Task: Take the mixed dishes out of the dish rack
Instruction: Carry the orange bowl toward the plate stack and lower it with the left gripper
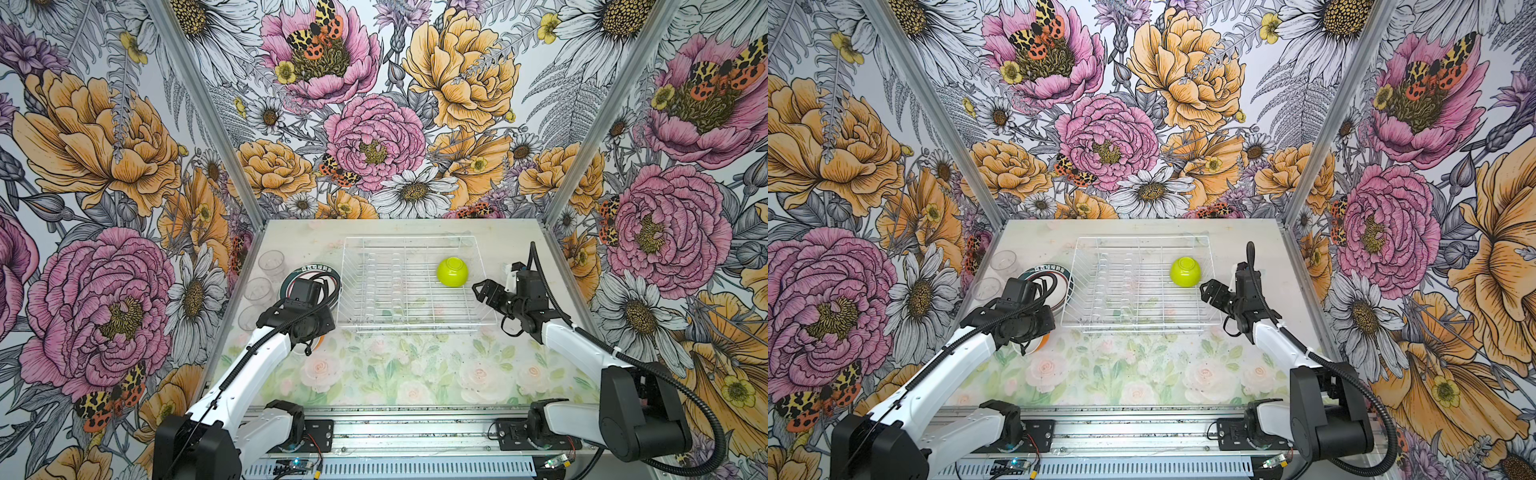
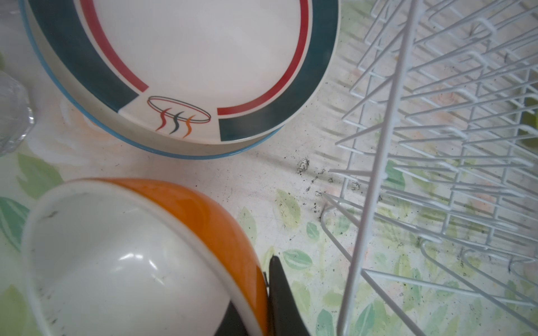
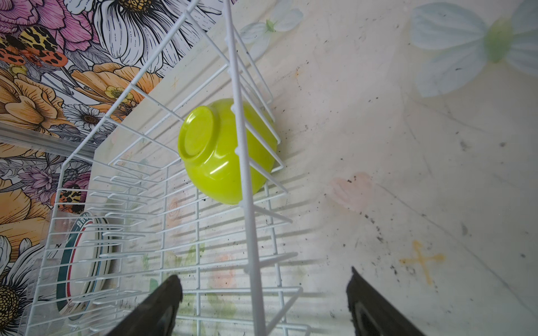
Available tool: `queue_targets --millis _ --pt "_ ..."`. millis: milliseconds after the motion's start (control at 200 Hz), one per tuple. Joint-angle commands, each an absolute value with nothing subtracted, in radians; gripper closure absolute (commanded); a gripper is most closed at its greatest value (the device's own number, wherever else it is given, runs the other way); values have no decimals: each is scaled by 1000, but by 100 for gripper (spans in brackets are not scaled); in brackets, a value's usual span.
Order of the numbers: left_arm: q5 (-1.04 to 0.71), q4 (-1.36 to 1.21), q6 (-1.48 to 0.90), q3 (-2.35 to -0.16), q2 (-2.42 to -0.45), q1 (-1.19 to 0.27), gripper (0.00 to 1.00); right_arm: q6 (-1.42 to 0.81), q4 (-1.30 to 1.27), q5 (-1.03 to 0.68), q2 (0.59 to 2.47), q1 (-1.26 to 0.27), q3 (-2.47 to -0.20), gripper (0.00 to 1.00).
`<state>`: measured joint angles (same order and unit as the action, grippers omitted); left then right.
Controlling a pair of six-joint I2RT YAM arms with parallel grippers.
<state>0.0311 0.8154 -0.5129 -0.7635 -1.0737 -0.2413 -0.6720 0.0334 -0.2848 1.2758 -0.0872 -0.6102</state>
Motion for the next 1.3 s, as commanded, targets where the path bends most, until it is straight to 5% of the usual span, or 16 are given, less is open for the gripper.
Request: queue_targets --millis 0,876,1296 --pt "49 798 -499 -766 -1075 -232 96 -667 13 -273 1281 -77 -600 10" --pt "-38 792 -459 -810 -1239 -214 84 -672 15 -324 1276 -37 -605 10" --pt "-41 798 -452 -812 -1237 -211 57 -672 17 -330 1282 -29 -602 10"
